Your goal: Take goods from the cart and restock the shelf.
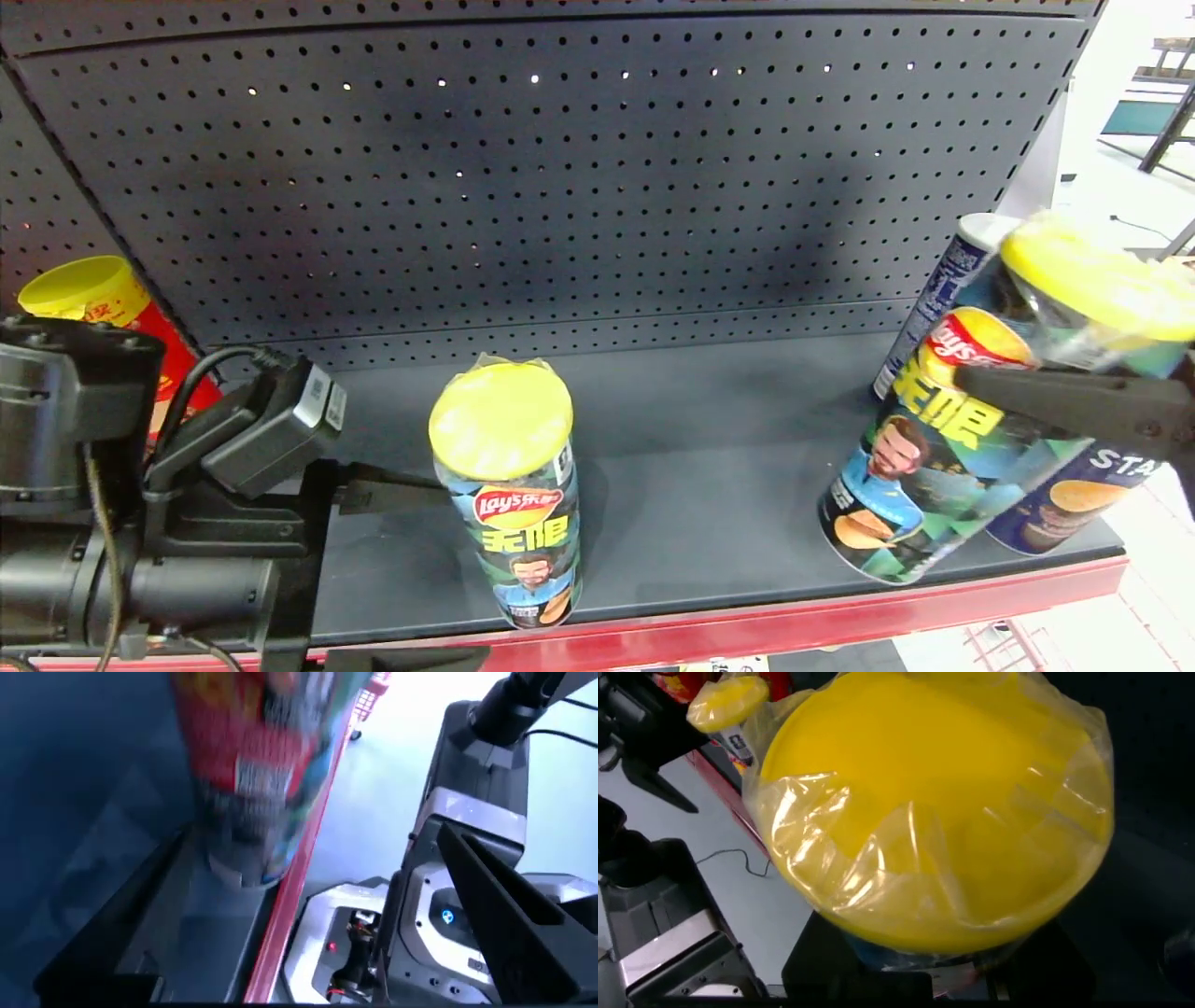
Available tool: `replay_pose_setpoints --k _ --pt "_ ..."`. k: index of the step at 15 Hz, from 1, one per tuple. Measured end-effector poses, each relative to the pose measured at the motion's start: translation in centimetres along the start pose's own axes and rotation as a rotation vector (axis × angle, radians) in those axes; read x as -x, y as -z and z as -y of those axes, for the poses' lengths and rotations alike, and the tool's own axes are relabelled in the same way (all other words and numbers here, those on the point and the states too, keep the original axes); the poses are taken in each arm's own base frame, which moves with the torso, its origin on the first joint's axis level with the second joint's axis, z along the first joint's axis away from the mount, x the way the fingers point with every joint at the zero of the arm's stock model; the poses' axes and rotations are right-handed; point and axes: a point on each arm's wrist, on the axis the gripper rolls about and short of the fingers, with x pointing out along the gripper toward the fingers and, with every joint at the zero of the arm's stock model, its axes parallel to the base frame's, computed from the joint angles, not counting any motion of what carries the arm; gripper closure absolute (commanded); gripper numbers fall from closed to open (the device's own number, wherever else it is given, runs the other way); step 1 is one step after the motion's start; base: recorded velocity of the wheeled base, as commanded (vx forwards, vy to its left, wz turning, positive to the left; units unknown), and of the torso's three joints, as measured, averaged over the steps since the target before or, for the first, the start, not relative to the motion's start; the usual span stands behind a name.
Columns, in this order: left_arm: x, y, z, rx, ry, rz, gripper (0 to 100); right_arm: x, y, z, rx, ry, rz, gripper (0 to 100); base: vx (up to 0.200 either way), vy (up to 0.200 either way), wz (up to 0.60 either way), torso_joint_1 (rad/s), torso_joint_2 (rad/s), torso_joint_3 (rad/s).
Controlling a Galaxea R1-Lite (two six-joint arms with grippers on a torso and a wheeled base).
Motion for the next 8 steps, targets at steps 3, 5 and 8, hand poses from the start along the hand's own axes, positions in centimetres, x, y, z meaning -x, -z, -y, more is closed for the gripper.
replay_pose_setpoints --k 3,5,8 --pt "1.9 2.0 1.4 0.016 -0.037 0.004 0 -3.9 -0.5 0.1 0.012 -0.086 -0.025 100 0.000 0.000 0.00 0.000 0.00 0.000" --pt "3.1 3.3 2.5 0.035 -0.065 -0.008 0 -6.3 -0.9 0.2 0.017 -0.124 -0.047 100 0.000 0.000 0.00 0.000 0.00 0.000" --pt "4.9 4.6 4.3 0.092 -0.119 -0.016 0 -10.1 -2.3 0.8 0.052 -0.152 -0.045 100 0.000 0.000 0.00 0.000 0.00 0.000"
